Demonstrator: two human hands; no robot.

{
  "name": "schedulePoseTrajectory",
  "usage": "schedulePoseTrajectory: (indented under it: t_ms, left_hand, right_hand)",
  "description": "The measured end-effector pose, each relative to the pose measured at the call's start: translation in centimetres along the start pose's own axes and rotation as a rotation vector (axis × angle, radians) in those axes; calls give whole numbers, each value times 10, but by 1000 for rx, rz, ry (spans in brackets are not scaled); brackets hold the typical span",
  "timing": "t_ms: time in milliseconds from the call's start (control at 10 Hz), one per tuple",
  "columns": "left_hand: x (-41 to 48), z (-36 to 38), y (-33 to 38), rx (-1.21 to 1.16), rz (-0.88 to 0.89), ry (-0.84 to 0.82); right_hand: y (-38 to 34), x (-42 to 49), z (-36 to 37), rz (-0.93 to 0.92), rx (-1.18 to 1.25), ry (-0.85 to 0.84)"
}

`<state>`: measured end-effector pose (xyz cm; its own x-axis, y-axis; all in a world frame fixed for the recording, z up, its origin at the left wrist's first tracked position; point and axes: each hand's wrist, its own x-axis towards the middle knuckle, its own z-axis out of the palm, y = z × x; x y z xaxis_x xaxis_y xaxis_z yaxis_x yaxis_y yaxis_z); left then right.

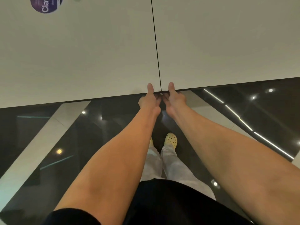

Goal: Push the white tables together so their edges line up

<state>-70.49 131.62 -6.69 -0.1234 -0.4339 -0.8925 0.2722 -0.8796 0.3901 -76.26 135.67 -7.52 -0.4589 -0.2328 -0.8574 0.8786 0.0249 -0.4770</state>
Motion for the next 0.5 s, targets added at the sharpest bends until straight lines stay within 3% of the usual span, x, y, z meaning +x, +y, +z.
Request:
schedulePoseTrajectory:
  t_ms: [200,300,400,500]
  left_hand:
    - [1,-5,4,78,-18,-63]
    - [2,-11,8,298,-5,-75]
    - [-3,-14,15,984,243,-2]
    - [-9,-26,24,1421,800,89]
  right_hand:
    - [-8,-2,-4,16,11,-56]
    - [-11,-8,-4,25,-179,-40]
    - [-12,-19,0,-118,-758,9]
    - [-17,-30,-2,-746,-1229,36]
